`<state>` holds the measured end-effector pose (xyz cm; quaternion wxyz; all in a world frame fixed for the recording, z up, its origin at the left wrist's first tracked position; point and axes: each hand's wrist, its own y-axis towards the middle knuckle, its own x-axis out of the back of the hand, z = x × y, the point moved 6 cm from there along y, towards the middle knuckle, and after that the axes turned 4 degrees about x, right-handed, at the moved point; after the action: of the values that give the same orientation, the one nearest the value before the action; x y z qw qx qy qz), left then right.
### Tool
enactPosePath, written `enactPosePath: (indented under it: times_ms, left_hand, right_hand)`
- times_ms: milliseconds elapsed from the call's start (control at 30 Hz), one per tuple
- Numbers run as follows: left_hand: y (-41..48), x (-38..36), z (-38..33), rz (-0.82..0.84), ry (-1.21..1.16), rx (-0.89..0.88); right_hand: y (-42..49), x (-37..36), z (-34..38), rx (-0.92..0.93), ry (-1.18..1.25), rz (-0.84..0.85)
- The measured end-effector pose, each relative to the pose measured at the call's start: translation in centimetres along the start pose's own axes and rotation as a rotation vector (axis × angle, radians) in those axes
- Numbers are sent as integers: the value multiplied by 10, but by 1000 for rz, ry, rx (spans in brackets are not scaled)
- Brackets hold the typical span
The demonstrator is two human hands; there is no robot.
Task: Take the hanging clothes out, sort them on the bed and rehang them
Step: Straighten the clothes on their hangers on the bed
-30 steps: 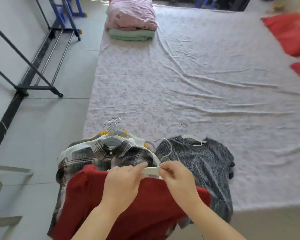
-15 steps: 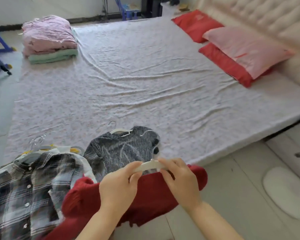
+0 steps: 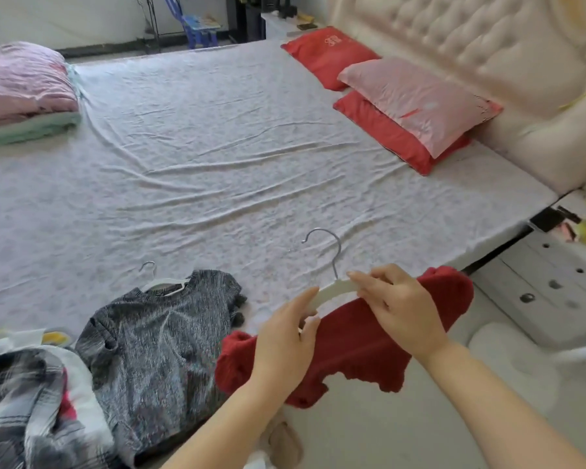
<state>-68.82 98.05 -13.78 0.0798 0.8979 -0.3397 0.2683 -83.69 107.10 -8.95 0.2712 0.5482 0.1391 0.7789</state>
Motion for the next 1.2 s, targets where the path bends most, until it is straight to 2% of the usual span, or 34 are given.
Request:
enactPosePath:
  times_ms: [133,367,667,800,1000,1100,1200]
  left_hand:
    - [51,-25,7,80,-4,24]
    - [144,-30,23,47,27,111]
    - [235,-6,51,-179,55,256]
    - [272,-2,74,-211,81,361]
    - [330,-12,119,-251,157,485]
    - [347,-18,145,-211,253,569]
    - [339,-28,163,-140,321,654]
  right_hand:
    - [31,-16,-43,-18,-8,42]
    - [90,-64,-101,-117,88,132]
    - [172,-140,-149,-187,305,286]
    - [200,-182,-173,-216,380,374]
    - [236,-262,-211,-225,379,523]
    - [232,-302,-224,-197,216,714]
    - [205,-318,-234,-237,194,858]
